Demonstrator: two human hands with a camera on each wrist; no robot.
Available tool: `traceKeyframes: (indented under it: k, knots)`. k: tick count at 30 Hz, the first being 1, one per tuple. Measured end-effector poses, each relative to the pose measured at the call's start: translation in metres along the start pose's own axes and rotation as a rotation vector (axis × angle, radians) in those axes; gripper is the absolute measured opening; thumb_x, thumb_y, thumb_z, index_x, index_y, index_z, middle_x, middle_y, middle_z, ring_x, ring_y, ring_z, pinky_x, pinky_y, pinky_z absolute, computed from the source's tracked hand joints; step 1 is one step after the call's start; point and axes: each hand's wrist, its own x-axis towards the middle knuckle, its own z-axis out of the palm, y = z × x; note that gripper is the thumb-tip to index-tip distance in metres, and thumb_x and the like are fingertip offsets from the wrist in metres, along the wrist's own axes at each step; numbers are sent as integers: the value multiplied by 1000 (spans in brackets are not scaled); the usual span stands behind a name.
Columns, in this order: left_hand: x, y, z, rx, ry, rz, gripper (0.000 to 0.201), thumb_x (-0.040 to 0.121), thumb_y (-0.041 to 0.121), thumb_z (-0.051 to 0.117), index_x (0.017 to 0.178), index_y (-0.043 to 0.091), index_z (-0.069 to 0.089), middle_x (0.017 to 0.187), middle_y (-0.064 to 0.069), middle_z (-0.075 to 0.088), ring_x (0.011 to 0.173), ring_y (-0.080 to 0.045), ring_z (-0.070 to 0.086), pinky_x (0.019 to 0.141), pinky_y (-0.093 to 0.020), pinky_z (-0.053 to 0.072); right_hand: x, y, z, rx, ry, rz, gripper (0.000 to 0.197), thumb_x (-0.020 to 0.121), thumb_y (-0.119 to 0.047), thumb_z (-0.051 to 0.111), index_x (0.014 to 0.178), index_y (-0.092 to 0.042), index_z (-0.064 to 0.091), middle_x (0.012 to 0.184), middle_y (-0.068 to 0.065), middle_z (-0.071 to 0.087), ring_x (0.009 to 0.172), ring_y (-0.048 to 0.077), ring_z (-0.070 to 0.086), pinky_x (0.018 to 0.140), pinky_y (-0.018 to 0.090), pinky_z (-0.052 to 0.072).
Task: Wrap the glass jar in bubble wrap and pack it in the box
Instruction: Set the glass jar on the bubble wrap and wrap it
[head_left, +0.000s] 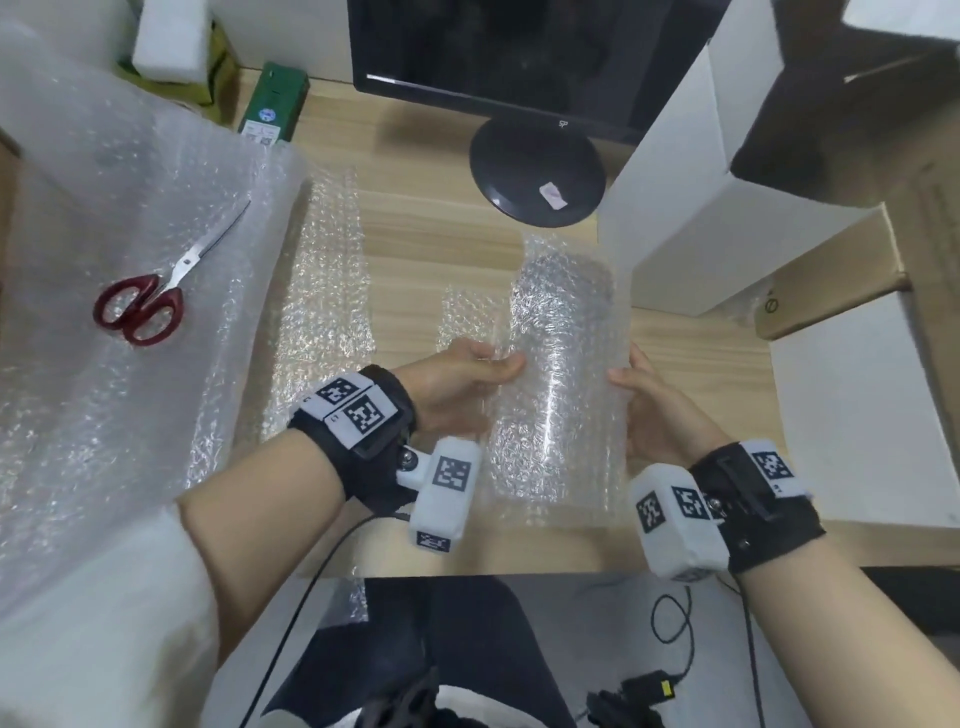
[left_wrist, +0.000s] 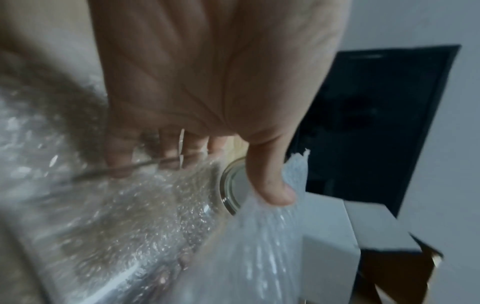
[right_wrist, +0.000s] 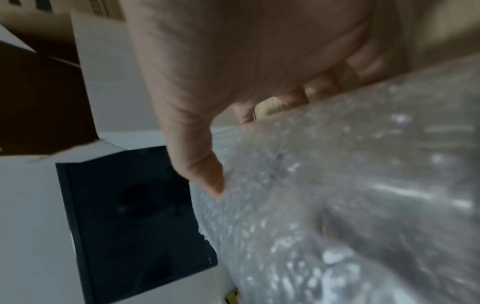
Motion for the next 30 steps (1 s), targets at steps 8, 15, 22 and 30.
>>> traceKeyframes:
  k: [8,15,22,30]
  knots:
    - [-1,1,-20,324,227,-34,70,68,43,67,124,6,49,132,-27,44,125,-44,40,105,-50,32,-2,-4,1,-137,45,-84,80,68,-28,70,136,-41,29,124,0,57,92,17,68,58,30,57]
    - [-7,-6,-52,439,703,124,40,78,5,70,108,12,45,80,1,51,85,-17,52,86,-33,44,11,-4,21,-49,33,27,12,88,-42,51,91,-32,56,67,-10,65,47,3,60,54,24,42]
    - [-14,-11,-52,525,725,168,22,86,-3,54,93,14,66,82,4,63,77,-13,58,79,-26,48,31,2,32,-101,-8,65,59,68,-65,59,108,-21,60,100,6,66,89,21,63,77,35,54]
    - [-15,-10,-53,-101,166,44,62,87,60,28,133,22,44,125,-2,59,110,-19,60,81,-34,50,41,4,52,100,-100,40,93,62,-69,65,134,-14,47,137,16,51,126,34,48,109,55,31]
